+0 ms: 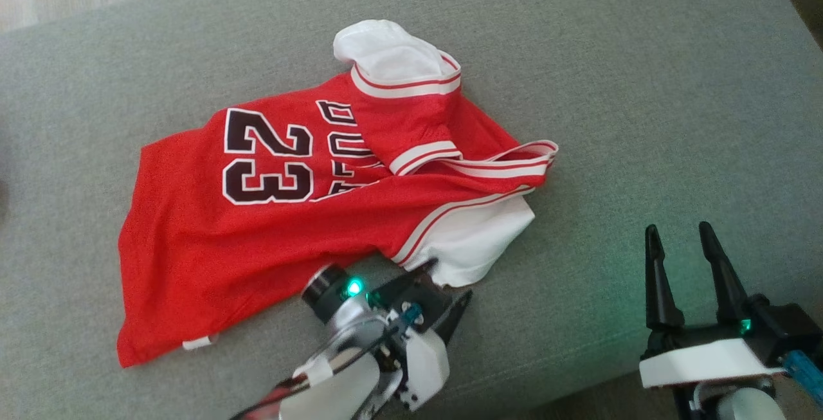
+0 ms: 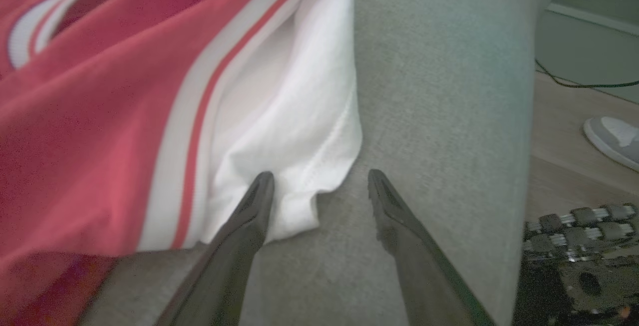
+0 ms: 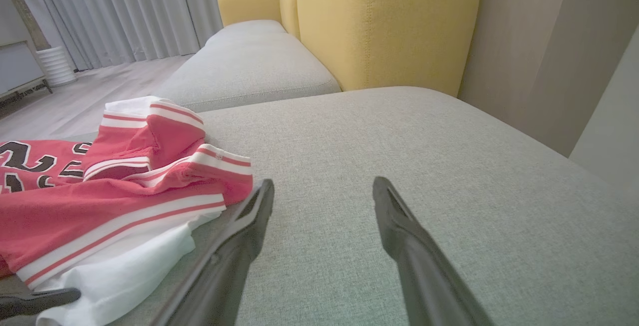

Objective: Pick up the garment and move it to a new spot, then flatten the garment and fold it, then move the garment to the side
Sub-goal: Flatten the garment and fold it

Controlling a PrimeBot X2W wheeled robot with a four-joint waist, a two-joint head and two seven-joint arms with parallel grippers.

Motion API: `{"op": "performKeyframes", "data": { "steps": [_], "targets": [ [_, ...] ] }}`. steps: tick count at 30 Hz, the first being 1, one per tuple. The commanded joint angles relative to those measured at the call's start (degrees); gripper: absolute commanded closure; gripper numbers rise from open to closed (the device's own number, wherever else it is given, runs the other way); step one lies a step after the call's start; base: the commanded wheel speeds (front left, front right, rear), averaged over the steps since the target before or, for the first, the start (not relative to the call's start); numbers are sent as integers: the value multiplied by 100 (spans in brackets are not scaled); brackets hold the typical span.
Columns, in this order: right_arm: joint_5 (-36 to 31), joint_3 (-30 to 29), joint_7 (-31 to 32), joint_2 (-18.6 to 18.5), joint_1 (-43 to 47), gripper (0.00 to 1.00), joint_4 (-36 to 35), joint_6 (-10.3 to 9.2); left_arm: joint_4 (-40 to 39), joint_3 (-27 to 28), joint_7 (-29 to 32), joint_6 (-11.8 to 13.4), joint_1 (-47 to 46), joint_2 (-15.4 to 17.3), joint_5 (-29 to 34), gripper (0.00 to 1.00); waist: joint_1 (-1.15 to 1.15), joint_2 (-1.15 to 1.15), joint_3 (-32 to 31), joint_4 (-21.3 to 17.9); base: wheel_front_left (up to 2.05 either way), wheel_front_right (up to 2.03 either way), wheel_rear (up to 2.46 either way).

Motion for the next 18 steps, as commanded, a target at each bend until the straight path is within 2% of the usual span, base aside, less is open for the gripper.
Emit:
{"op": "performKeyframes", "data": {
  "steps": [1, 2, 3, 4, 8, 12, 14, 18],
  "targets": [
    [44, 99, -63, -49, -168, 0, -171, 42, -12, 11, 23, 177, -372, -10, -119, 0, 0, 0, 16, -19, 0, 0, 0],
    [47, 98, -63, -49, -166, 0, -169, 42, 44, -51, 40, 230, -415, -10, -201, 5, 0, 0, 20, -20, 0, 0, 0],
    [45, 100, -63, -49, -166, 0, -165, 42, 92, -125, 62, 268, -461, -10, -271, 65, 0, 0, 24, -22, 0, 0, 0],
    [43, 103, -63, -49, -166, 0, -161, 42, 121, -196, 73, 293, -506, -10, -345, 100, 0, 0, 26, -20, 0, 0, 0],
    [54, 78, -63, -49, -157, 0, -149, 42, 109, -348, 65, 310, -615, -10, -630, 100, 0, 0, 9, 8, 0, 0, 0],
    [77, 52, -63, -49, -136, 0, -128, 42, -139, -367, -80, 304, -706, -10, -1188, 100, 0, 0, -27, 71, 0, 0, 0],
    [90, 60, -63, -49, -138, 0, -117, 42, -446, -206, -227, 292, -686, -10, -1738, 100, 0, 0, -42, 93, 0, 0, 0],
    [106, 50, -63, -49, -128, 0, -111, 42, -1237, 282, -415, 235, -473, -10, -3493, 100, 0, 0, -75, 125, 0, 0, 0]
  ]
}}
